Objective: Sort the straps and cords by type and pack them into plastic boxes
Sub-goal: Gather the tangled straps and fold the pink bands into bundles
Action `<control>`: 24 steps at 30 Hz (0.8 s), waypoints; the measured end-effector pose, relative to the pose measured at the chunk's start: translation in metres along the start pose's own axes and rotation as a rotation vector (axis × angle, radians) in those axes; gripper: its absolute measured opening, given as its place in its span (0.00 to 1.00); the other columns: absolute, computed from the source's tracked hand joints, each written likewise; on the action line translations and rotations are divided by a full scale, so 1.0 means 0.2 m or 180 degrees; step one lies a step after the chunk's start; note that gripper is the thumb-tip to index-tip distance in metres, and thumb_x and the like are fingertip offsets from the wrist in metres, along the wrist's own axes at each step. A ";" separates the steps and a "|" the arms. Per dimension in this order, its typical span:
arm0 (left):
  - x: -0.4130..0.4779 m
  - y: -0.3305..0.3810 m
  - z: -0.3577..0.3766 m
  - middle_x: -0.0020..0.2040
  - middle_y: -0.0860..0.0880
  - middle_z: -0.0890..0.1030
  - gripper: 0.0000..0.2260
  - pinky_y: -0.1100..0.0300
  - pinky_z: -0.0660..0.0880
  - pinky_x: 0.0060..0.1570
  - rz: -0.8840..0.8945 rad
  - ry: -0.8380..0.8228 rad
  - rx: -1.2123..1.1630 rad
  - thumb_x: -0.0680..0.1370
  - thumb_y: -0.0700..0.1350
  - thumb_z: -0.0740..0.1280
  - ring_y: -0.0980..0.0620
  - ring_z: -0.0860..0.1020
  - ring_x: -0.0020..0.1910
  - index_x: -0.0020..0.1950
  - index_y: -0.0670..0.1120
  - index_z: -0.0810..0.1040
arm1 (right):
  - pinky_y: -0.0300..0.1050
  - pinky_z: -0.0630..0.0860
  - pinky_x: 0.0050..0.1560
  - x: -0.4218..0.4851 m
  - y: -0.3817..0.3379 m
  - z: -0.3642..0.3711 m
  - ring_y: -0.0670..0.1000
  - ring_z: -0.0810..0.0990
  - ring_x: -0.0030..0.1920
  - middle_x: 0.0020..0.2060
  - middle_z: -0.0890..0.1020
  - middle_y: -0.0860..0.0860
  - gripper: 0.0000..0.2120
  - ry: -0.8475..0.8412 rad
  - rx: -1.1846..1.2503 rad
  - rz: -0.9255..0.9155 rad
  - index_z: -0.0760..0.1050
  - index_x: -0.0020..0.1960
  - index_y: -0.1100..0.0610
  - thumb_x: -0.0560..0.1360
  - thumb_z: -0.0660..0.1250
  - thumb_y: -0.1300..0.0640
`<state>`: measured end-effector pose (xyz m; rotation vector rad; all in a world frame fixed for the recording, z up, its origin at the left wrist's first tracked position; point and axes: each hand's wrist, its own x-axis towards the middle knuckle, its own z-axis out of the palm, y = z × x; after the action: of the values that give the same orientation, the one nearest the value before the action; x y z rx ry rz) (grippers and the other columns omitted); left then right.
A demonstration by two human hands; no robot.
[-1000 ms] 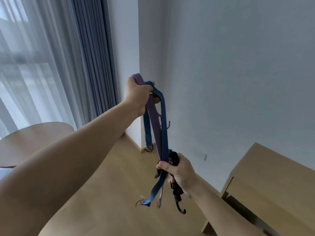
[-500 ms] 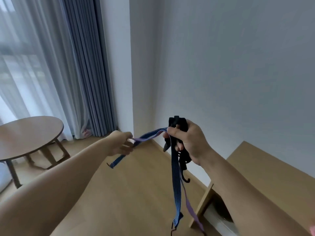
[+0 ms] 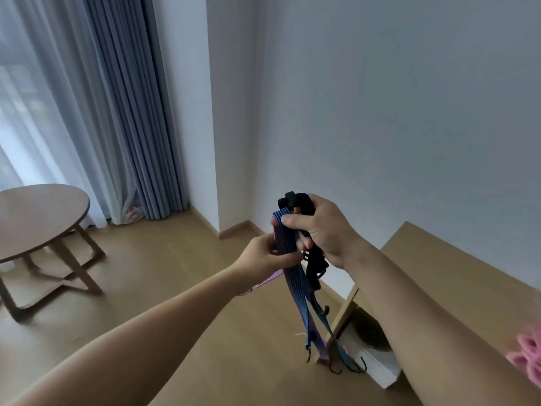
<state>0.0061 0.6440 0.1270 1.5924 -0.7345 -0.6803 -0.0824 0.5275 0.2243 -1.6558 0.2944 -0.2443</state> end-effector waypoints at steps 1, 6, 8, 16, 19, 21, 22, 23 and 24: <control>0.02 -0.02 0.04 0.50 0.44 0.85 0.12 0.49 0.79 0.58 0.0000 0.0078 -0.0021 0.69 0.50 0.74 0.48 0.83 0.52 0.50 0.47 0.82 | 0.46 0.66 0.28 -0.01 -0.02 -0.02 0.50 0.66 0.21 0.44 0.86 0.59 0.06 0.0015 0.0030 -0.0005 0.72 0.52 0.65 0.76 0.66 0.68; 0.11 -0.04 0.19 0.39 0.54 0.83 0.05 0.56 0.79 0.48 0.0153 0.0393 0.0085 0.66 0.51 0.70 0.58 0.82 0.40 0.40 0.54 0.80 | 0.43 0.63 0.26 -0.04 -0.07 -0.12 0.46 0.68 0.19 0.37 0.86 0.54 0.09 0.0102 0.0290 -0.0132 0.67 0.45 0.59 0.76 0.66 0.68; 0.12 -0.04 0.22 0.44 0.56 0.80 0.09 0.58 0.78 0.48 0.0379 0.0608 0.0308 0.66 0.54 0.70 0.58 0.80 0.43 0.44 0.57 0.78 | 0.43 0.64 0.26 -0.05 -0.07 -0.16 0.46 0.67 0.19 0.28 0.81 0.46 0.11 0.0118 0.0285 -0.0158 0.66 0.43 0.57 0.76 0.66 0.68; 0.09 -0.07 0.28 0.41 0.45 0.85 0.12 0.54 0.81 0.50 0.0320 0.0087 -0.0148 0.70 0.48 0.74 0.47 0.84 0.43 0.48 0.43 0.80 | 0.44 0.64 0.28 -0.05 -0.11 -0.19 0.47 0.66 0.20 0.47 0.85 0.62 0.10 0.0005 0.0421 -0.0157 0.67 0.42 0.57 0.76 0.66 0.67; 0.06 -0.19 0.24 0.38 0.50 0.84 0.04 0.63 0.79 0.46 0.0043 -0.0043 0.0082 0.71 0.41 0.73 0.54 0.82 0.40 0.44 0.42 0.82 | 0.43 0.65 0.27 -0.03 -0.14 -0.20 0.47 0.66 0.21 0.47 0.85 0.61 0.13 0.0037 0.0443 -0.0377 0.66 0.39 0.55 0.76 0.65 0.67; 0.03 -0.26 0.21 0.37 0.51 0.82 0.03 0.65 0.79 0.42 -0.0289 -0.0084 0.0341 0.72 0.39 0.73 0.56 0.80 0.38 0.43 0.41 0.81 | 0.42 0.66 0.27 -0.02 -0.15 -0.22 0.48 0.64 0.21 0.47 0.86 0.59 0.13 0.0101 0.0363 -0.0460 0.66 0.38 0.54 0.76 0.66 0.66; 0.02 -0.29 0.19 0.36 0.51 0.81 0.03 0.65 0.79 0.41 -0.0454 -0.0041 0.0437 0.72 0.39 0.73 0.57 0.80 0.36 0.43 0.41 0.81 | 0.42 0.66 0.27 -0.02 -0.15 -0.23 0.49 0.64 0.21 0.46 0.86 0.59 0.13 0.0138 0.0350 -0.0479 0.66 0.38 0.54 0.76 0.66 0.66; 0.01 -0.31 0.18 0.36 0.51 0.81 0.04 0.65 0.79 0.40 -0.0592 0.0004 0.0519 0.72 0.39 0.73 0.56 0.80 0.36 0.44 0.41 0.80 | 0.42 0.66 0.27 -0.02 -0.14 -0.24 0.49 0.64 0.21 0.46 0.86 0.59 0.13 0.0181 0.0365 -0.0486 0.66 0.39 0.55 0.76 0.66 0.66; 0.01 -0.33 0.16 0.37 0.50 0.80 0.05 0.65 0.79 0.40 -0.0698 0.0050 0.0617 0.72 0.39 0.73 0.56 0.79 0.36 0.44 0.42 0.79 | 0.42 0.66 0.27 -0.02 -0.13 -0.25 0.49 0.64 0.21 0.47 0.85 0.61 0.13 0.0232 0.0396 -0.0484 0.65 0.39 0.55 0.76 0.66 0.66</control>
<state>-0.0114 0.6299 0.0572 1.8730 -0.6345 -0.7724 -0.1008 0.4845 0.2545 -1.5498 0.2039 -0.4298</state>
